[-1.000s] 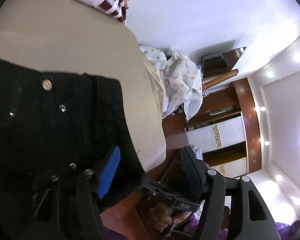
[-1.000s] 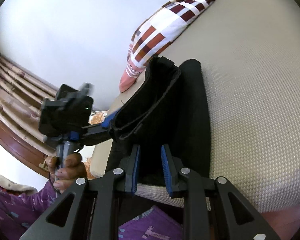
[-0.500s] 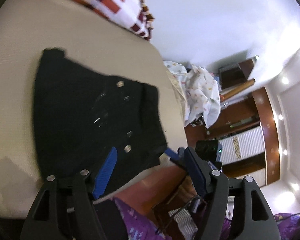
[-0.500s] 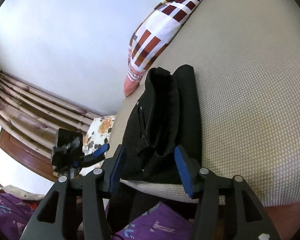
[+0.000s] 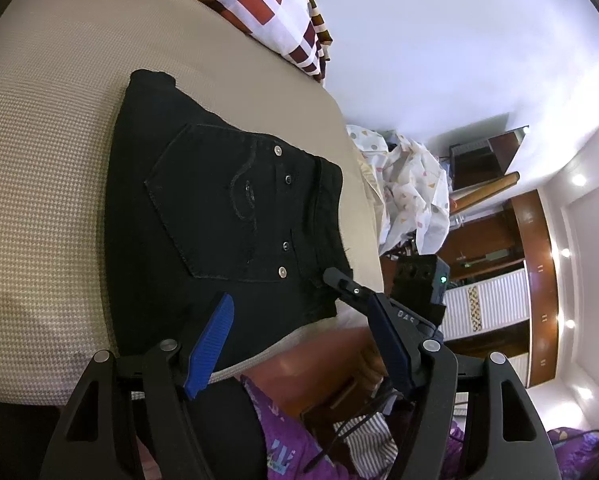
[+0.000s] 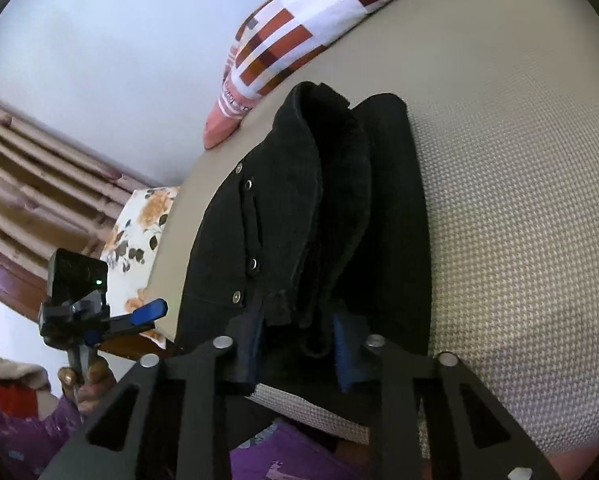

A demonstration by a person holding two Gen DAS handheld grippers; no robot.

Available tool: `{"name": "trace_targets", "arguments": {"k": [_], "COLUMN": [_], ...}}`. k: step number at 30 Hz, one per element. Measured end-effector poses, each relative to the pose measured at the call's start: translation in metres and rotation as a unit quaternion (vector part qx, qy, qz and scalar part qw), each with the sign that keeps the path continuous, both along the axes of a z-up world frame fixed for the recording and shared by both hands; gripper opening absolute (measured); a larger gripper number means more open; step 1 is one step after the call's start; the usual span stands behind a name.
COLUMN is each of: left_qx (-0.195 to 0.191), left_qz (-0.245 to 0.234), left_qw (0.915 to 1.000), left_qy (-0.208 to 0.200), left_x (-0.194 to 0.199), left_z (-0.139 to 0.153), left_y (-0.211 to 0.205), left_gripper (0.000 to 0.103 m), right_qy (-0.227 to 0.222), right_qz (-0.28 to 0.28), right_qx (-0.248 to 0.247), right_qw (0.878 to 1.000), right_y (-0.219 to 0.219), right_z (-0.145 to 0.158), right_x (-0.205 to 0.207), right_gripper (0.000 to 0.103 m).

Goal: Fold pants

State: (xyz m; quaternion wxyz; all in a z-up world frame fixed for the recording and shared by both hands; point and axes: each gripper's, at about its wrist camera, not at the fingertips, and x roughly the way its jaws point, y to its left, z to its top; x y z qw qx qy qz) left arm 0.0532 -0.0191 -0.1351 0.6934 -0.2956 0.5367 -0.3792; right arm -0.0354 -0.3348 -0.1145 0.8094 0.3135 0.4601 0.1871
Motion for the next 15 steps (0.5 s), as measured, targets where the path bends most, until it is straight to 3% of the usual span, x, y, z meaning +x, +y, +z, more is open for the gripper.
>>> {"name": "trace_targets", "arguments": {"k": [6, 11, 15], "left_qx": [0.014, 0.020, 0.024], "left_qz": [-0.013, -0.015, -0.013], "left_qw": [0.9998, 0.9996, 0.9993], "left_qy": [-0.007, 0.014, 0.024], "left_x": [-0.002, 0.001, 0.001], "left_z": [-0.001, -0.018, -0.025], "left_y": [-0.007, -0.010, -0.007], "left_gripper": [0.069, 0.069, 0.069], "right_qy": [-0.032, -0.004, -0.008], "right_qz": [-0.034, -0.059, -0.105], "right_qx": [0.042, 0.069, 0.092], "right_qw": [0.998, 0.996, 0.990], "right_y": [-0.015, -0.040, -0.057], "right_z": [0.013, -0.021, -0.014], "right_x": [-0.020, -0.032, -0.043], "right_gripper": [0.021, 0.021, 0.032]}}
